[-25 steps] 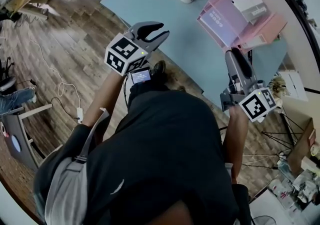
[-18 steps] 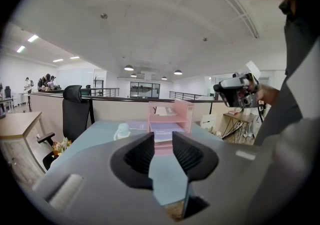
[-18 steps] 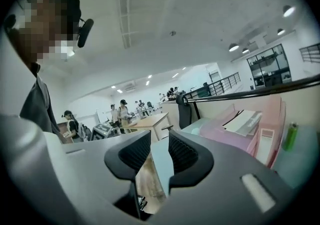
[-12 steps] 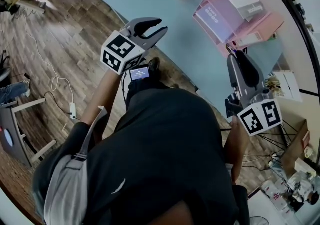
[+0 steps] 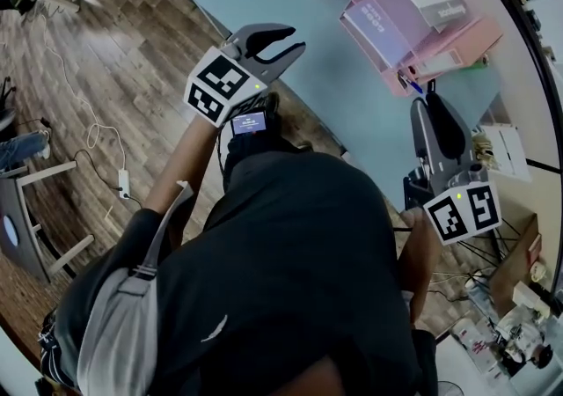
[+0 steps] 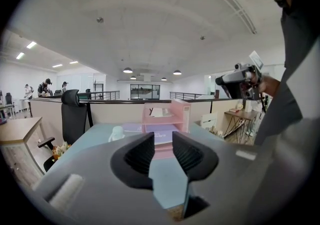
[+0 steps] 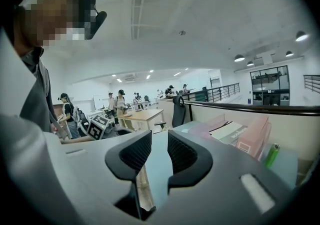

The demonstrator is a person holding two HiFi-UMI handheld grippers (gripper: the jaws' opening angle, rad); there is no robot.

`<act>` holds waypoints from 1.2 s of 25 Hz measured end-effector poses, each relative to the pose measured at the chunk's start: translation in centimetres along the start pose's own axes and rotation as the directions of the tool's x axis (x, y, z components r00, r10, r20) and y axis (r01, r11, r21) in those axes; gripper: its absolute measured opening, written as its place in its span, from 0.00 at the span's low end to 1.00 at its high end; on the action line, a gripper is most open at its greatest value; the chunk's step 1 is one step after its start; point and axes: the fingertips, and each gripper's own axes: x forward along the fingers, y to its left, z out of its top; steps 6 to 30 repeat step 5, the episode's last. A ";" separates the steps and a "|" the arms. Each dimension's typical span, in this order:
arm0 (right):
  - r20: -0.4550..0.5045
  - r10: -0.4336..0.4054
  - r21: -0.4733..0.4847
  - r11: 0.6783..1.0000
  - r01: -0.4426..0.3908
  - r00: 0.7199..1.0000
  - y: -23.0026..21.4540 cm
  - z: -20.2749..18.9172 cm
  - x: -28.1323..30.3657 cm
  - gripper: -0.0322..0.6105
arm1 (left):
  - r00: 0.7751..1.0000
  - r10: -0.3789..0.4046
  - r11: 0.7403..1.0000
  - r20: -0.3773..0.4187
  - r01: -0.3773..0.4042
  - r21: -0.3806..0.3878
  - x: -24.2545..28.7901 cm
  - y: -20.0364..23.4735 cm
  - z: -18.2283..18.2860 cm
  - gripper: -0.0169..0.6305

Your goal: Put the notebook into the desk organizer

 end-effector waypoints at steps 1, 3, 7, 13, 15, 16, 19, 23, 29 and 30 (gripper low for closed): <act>-0.003 -0.003 0.001 1.000 0.003 1.000 -0.2 -0.1 -0.1 0.21 | 1.000 -0.002 1.000 0.001 0.002 0.005 0.2 -0.1 0.0 0.27; -0.009 -0.012 0.000 1.000 0.012 1.000 -0.4 -0.4 -0.3 0.21 | 1.000 -0.007 1.000 0.004 0.007 0.012 0.5 -0.3 0.1 0.27; -0.015 -0.021 -0.001 1.000 0.021 1.000 -0.5 -0.6 -0.4 0.21 | 1.000 -0.012 1.000 0.008 0.012 0.016 0.7 -0.4 0.1 0.27; -0.015 -0.021 -0.001 1.000 0.021 1.000 -0.5 -0.6 -0.4 0.21 | 1.000 -0.012 1.000 0.008 0.012 0.016 0.7 -0.4 0.1 0.27; -0.015 -0.021 -0.001 1.000 0.021 1.000 -0.5 -0.6 -0.4 0.21 | 1.000 -0.012 1.000 0.008 0.012 0.016 0.7 -0.4 0.1 0.27; -0.015 -0.021 -0.001 1.000 0.021 1.000 -0.5 -0.6 -0.4 0.21 | 1.000 -0.012 1.000 0.008 0.012 0.016 0.7 -0.4 0.1 0.27; -0.015 -0.021 -0.001 1.000 0.021 1.000 -0.5 -0.6 -0.4 0.21 | 1.000 -0.012 1.000 0.008 0.012 0.016 0.7 -0.4 0.1 0.27; -0.015 -0.021 -0.001 1.000 0.021 1.000 -0.5 -0.6 -0.4 0.21 | 1.000 -0.012 1.000 0.008 0.012 0.016 0.7 -0.4 0.1 0.27; -0.015 -0.021 -0.001 1.000 0.021 1.000 -0.5 -0.6 -0.4 0.21 | 1.000 -0.012 1.000 0.008 0.012 0.016 0.7 -0.4 0.1 0.27; -0.015 -0.021 -0.001 1.000 0.021 1.000 -0.5 -0.6 -0.4 0.21 | 1.000 -0.012 1.000 0.008 0.012 0.016 0.7 -0.4 0.1 0.27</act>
